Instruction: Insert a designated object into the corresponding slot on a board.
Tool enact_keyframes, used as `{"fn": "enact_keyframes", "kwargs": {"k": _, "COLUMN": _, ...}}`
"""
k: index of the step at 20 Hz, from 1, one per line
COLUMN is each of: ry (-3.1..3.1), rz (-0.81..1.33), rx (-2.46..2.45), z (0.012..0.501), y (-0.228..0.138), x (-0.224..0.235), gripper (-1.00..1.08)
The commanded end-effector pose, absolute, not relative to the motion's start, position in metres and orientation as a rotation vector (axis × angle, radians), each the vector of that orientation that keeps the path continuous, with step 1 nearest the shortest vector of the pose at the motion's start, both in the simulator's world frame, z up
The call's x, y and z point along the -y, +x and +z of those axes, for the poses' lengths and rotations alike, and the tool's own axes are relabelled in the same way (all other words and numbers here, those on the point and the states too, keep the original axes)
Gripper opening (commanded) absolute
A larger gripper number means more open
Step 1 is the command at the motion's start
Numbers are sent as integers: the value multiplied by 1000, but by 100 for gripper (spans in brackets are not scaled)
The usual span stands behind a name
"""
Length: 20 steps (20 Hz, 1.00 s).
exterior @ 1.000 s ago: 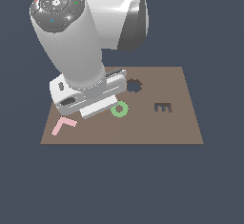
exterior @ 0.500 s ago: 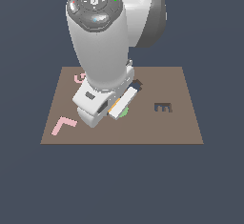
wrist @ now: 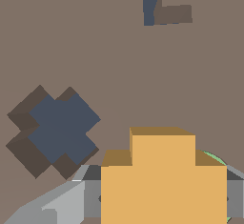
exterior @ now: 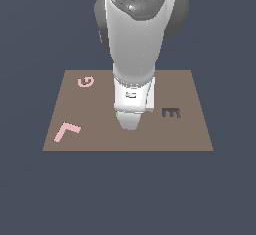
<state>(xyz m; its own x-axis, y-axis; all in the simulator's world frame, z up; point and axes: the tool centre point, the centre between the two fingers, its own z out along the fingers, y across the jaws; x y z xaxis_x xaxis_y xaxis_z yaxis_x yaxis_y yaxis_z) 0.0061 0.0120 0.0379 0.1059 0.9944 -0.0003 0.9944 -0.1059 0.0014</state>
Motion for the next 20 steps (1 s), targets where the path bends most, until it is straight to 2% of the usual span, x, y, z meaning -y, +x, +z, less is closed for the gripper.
{"fn": "enact_keyframes", "kwargs": {"k": 1, "ry": 2196, "rz": 1, "rx": -2244, "z": 39, "y": -2, "x": -21, "gripper": -100}}
{"fn": "enact_keyframes", "kwargs": {"k": 10, "ry": 1770, "rz": 0, "rx": -2593, "z": 40, "y": -32, "x": -39, "gripper": -100}}
{"fn": "enact_keyframes", "kwargs": {"k": 20, "ry": 1484, "rz": -1, "rx": -2767, "z": 41, "y": -53, "x": -44, "gripper": -100}}
